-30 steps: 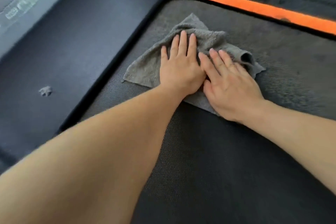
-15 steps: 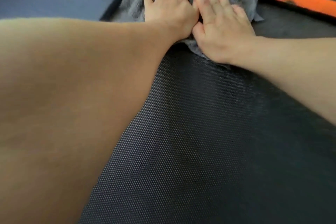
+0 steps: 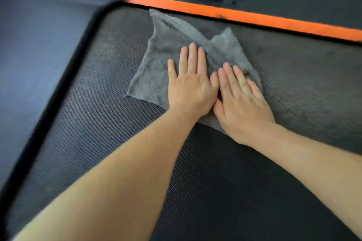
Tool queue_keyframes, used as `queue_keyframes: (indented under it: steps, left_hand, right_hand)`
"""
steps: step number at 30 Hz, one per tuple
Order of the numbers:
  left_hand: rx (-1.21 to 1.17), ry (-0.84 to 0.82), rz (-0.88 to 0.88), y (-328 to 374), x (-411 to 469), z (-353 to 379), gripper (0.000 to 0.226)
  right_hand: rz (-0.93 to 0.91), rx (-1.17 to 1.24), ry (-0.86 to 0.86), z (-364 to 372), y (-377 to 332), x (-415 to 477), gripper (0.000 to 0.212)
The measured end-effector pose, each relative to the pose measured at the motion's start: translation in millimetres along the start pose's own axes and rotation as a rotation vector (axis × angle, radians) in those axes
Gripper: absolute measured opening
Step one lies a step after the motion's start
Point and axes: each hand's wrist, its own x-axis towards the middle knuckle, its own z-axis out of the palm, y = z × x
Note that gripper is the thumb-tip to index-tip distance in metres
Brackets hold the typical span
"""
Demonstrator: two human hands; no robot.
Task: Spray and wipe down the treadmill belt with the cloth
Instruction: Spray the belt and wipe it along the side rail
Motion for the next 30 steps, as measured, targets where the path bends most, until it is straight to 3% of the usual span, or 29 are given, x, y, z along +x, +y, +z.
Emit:
queue_keyframes:
  steps: [3,6,11,15,19,26,30]
  left_hand:
    - [-0.068,-0.093,0.269,87,-40,18,0.065]
    - [-0.065,-0.192,0.44,111,-56,22,0.063]
    - [0.021,0.034,0.222,4,-8,8,0.065]
    - [0.07,-0.015,0.016,-68,20,-18,0.065]
    - [0.087,-0.013,0.01,-78,21,-17,0.066]
    - [0.044,-0.025,-0.099,-29,-2,-11,0.062]
    - [-0.018,-0.027,0.043,65,-77,20,0.064]
  right_hand:
    - [0.135,-0.089,-0.042,-5,68,-76,0.075]
    - [0.285,-0.094,-0.134,-15,87,-101,0.073]
    - [0.21,0.015,-0.022,-9,7,-21,0.071]
    - [0.052,0.106,0.074,1,-52,32,0.067]
    - [0.005,0.126,0.071,7,-58,38,0.065]
    - [-0.035,0.121,0.08,5,-26,15,0.064]
    - [0.011,0.033,0.025,15,49,-82,0.065]
